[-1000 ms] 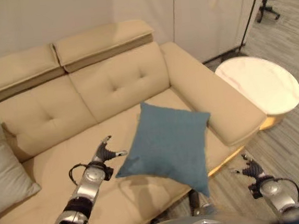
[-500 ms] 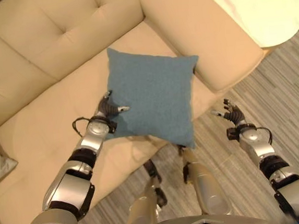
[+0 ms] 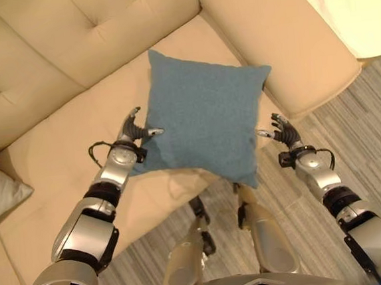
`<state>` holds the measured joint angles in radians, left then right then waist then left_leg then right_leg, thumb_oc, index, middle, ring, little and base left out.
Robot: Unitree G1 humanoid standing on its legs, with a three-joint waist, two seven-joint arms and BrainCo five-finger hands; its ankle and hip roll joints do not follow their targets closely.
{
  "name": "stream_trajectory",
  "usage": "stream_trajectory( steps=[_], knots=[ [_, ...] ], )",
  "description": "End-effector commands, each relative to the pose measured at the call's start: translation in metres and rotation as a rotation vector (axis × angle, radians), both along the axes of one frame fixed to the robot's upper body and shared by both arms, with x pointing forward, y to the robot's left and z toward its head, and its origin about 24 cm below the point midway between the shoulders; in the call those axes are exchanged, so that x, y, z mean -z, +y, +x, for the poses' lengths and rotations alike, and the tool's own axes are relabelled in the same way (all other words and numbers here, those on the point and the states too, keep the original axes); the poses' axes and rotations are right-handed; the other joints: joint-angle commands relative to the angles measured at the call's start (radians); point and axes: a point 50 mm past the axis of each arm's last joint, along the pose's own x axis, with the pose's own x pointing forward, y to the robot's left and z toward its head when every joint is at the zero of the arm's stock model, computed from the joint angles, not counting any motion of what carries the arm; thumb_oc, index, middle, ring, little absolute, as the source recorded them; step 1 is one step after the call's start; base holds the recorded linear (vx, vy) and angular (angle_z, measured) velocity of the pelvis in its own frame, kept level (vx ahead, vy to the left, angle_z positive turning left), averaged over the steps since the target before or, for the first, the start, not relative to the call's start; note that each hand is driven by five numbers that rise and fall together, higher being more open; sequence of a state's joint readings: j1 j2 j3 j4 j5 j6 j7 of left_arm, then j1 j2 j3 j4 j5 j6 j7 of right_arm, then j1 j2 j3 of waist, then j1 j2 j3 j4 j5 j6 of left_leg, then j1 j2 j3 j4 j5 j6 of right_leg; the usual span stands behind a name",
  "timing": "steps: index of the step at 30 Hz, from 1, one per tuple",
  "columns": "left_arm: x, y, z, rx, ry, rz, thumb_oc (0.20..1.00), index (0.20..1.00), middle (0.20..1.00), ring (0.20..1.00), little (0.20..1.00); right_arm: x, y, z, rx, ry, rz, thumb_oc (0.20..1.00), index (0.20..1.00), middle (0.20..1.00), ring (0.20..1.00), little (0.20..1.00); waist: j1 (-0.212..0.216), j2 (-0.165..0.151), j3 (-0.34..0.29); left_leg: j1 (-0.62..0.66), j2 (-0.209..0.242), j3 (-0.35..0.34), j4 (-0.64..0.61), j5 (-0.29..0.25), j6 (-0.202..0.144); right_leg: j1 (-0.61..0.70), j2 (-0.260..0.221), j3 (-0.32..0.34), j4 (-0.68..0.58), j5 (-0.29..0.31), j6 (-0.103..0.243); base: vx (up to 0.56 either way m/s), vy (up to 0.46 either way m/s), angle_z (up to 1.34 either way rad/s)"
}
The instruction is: Pick up all the scattered cushions and arrange them neatly on the sofa.
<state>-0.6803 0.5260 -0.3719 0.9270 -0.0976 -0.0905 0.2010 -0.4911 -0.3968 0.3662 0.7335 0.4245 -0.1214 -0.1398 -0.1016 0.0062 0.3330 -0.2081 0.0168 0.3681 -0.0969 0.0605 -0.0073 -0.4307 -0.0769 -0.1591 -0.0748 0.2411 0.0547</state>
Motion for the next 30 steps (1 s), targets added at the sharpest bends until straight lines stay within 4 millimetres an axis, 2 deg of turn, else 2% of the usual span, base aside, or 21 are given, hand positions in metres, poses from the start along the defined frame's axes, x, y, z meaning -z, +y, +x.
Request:
stream_trajectory(
  steps=[1,12,14,17,19,21,23,26,27,28,29,30],
  knots=[
    [0.001,0.014,-0.004,-0.051,-0.014,0.0,1.0,1.0,1.0,1.0,1.0,0.002,0.016,-0.002,-0.042,-0.038,0.007,1.0,1.0,1.0,1.0,1.0,0.005,0.006,-0.023,-0.067,0.026,0.013,0.065,-0.027,-0.061,0.01,-0.082,0.033,0.165,-0.184,0.113,-0.04,-0.015,0.1],
    [-0.026,0.013,0.01,-0.063,-0.084,-0.002,1.0,1.0,1.0,1.0,1.0,-0.023,0.034,0.019,-0.101,-0.108,-0.094,1.0,1.0,1.0,1.0,1.0,0.02,0.032,0.039,-0.205,0.034,0.006,0.092,-0.002,-0.067,-0.115,-0.082,0.04,0.187,-0.166,0.111,-0.04,-0.014,0.04],
    [-0.034,0.006,0.014,-0.04,-0.12,-0.021,1.0,1.0,1.0,1.0,1.0,-0.029,0.037,0.023,-0.107,-0.124,-0.107,1.0,1.0,1.0,1.0,1.0,0.023,0.043,0.045,-0.229,0.033,0.002,0.088,0.008,-0.068,-0.139,-0.084,0.04,0.191,-0.166,0.111,0.0,0.0,0.0],
    [-0.034,-0.003,0.016,-0.02,-0.132,-0.048,1.0,1.0,1.0,1.0,1.0,-0.031,0.044,0.025,-0.126,-0.131,-0.105,1.0,1.0,1.0,1.0,1.0,0.025,0.054,0.046,-0.235,0.03,-0.007,0.076,0.014,-0.069,-0.152,-0.084,0.038,0.194,-0.169,0.111,0.01,-0.001,0.01],
    [-0.029,-0.021,0.017,0.017,-0.143,-0.123,1.0,1.0,1.0,1.0,1.0,-0.036,0.057,0.027,-0.155,-0.153,-0.082,1.0,1.0,1.0,1.0,1.0,0.029,0.061,0.047,-0.241,0.025,-0.013,0.068,0.016,-0.069,-0.162,-0.081,0.041,0.193,-0.169,0.109,0.02,0.002,0.03],
    [-0.028,-0.027,0.017,0.027,-0.148,-0.155,1.0,1.0,1.0,1.0,1.0,-0.04,0.062,0.028,-0.165,-0.169,-0.07,1.0,1.0,1.0,1.0,1.0,0.029,0.063,0.047,-0.241,0.024,-0.015,0.066,0.017,-0.069,-0.164,-0.079,0.042,0.192,-0.168,0.109,0.01,-0.006,0.02],
    [-0.009,-0.065,0.013,0.06,-0.126,-0.375,1.0,1.0,1.0,1.0,1.0,-0.056,0.092,0.031,-0.226,-0.231,0.003,1.0,1.0,1.0,1.0,1.0,0.035,0.065,0.048,-0.235,0.025,-0.019,0.062,0.015,-0.069,-0.161,-0.073,0.047,0.186,-0.167,0.106,0.02,-0.036,0.02],
    [0.015,-0.105,0.003,0.102,-0.055,-0.576,1.0,1.0,1.0,1.0,1.0,-0.07,0.119,0.03,-0.282,-0.277,0.067,1.0,1.0,1.0,1.0,1.0,0.038,0.065,0.045,-0.217,0.026,-0.026,0.063,0.011,-0.069,-0.144,-0.065,0.047,0.18,-0.171,0.1,0.01,-0.046,0.0],
    [0.015,-0.105,0.003,0.102,-0.054,-0.577,0.758,0.758,0.758,0.758,0.758,-0.07,0.118,0.03,-0.281,-0.276,0.067,1.0,1.0,1.0,1.0,1.0,0.038,0.065,0.046,-0.216,0.026,-0.026,0.062,0.011,-0.069,-0.143,-0.065,0.046,0.18,-0.171,0.1,0.0,-0.056,0.01],
    [0.022,-0.126,-0.003,0.157,-0.026,-0.625,0.476,0.476,0.476,0.476,0.476,-0.077,0.13,0.029,-0.316,-0.3,0.085,1.0,1.0,1.0,1.0,1.0,0.04,0.062,0.046,-0.202,0.029,-0.029,0.063,0.01,-0.07,-0.124,-0.063,0.043,0.175,-0.173,0.098,0.0,-0.036,0.02],
    [0.022,-0.126,-0.004,0.157,-0.025,-0.625,0.416,0.416,0.416,0.416,0.416,-0.077,0.13,0.029,-0.315,-0.3,0.085,0.9,0.9,0.9,0.9,0.9,0.04,0.063,0.047,-0.201,0.029,-0.029,0.063,0.01,-0.07,-0.122,-0.063,0.042,0.175,-0.172,0.098,0.01,-0.048,0.03],
    [0.026,-0.133,-0.007,0.178,-0.01,-0.637,0.2,0.2,0.2,0.2,0.2,-0.08,0.133,0.028,-0.325,-0.311,0.088,0.489,0.489,0.489,0.489,0.489,0.04,0.062,0.046,-0.193,0.03,-0.031,0.063,0.009,-0.07,-0.113,-0.062,0.041,0.172,-0.174,0.097,0.01,-0.034,0.03]
  ],
)
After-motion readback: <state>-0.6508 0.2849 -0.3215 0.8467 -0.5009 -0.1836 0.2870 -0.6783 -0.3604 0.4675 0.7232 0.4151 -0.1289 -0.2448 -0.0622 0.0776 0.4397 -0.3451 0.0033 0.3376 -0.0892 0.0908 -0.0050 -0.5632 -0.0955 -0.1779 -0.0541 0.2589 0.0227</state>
